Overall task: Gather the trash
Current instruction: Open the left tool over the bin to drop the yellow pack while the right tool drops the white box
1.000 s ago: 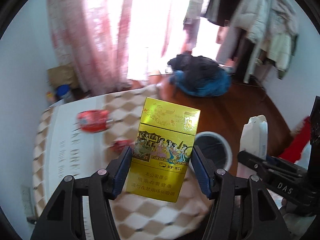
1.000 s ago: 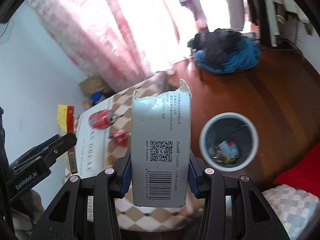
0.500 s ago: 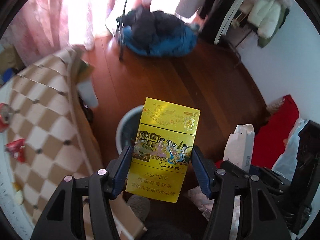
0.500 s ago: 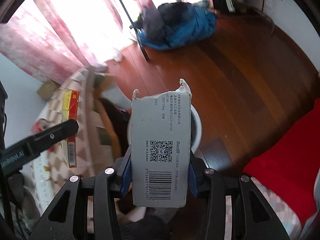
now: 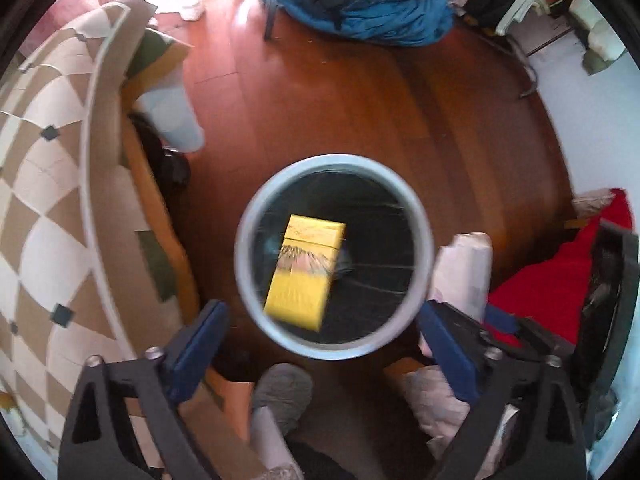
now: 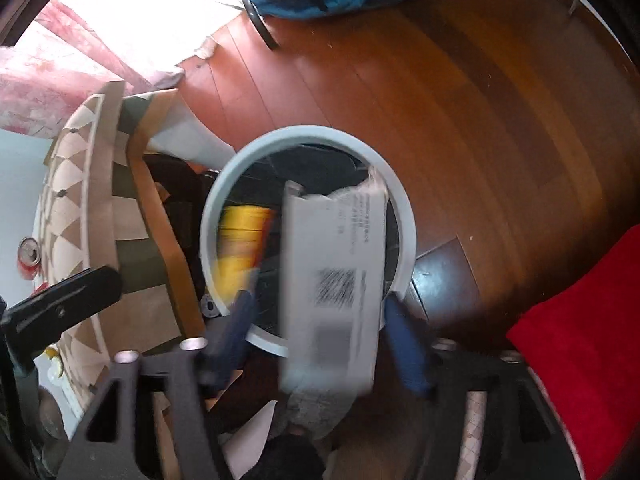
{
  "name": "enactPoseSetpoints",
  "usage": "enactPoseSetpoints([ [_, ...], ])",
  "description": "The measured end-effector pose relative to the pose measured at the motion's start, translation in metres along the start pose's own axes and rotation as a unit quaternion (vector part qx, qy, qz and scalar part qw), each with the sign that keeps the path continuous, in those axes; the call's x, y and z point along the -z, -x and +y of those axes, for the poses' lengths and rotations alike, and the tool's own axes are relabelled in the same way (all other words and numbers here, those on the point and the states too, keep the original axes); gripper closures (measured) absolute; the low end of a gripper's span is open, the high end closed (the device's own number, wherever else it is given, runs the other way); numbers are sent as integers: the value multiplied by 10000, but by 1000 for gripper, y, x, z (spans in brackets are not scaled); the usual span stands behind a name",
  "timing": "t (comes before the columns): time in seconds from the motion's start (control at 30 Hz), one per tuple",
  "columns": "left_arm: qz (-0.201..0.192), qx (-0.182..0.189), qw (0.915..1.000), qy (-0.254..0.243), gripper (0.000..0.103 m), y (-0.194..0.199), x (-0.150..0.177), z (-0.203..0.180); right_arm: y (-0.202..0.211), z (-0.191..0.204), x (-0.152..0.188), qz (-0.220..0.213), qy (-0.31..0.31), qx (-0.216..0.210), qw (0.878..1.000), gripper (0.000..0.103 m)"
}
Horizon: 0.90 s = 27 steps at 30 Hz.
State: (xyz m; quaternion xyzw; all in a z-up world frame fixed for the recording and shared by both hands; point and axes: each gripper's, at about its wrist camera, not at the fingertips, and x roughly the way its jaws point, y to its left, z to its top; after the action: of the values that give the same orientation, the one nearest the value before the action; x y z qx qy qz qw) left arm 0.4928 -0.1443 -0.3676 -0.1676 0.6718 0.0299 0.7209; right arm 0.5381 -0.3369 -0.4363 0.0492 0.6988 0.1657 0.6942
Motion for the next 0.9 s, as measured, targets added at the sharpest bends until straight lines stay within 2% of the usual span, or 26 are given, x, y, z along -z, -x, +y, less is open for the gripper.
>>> enactPoseSetpoints([
  [0.07,-105,-100,9999,39,4,5,4,4,-6,-1,4,81,-42,2,10000,21],
  [0.13,-267,-290,9992,43,4,9,6,9,-7,-3,10,119,-121,-39,9998,6],
  [0.2,-469,-537,9975,-16,4,17,11,9,-7,-1,16,122,-128,38,9998,0],
  [0.27,-586,-736,9955,-61,4,21,15,10,-2,-2,24,86,-109,175,9997,0],
  [0.5,-699,-956,9929,-134,4,35,40,12,24,9,45,-167,-5,695,9974,0],
  [0.9,-972,-882,9910,-276,4,80,70,-5,96,38,74,-636,197,952,9932,0],
])
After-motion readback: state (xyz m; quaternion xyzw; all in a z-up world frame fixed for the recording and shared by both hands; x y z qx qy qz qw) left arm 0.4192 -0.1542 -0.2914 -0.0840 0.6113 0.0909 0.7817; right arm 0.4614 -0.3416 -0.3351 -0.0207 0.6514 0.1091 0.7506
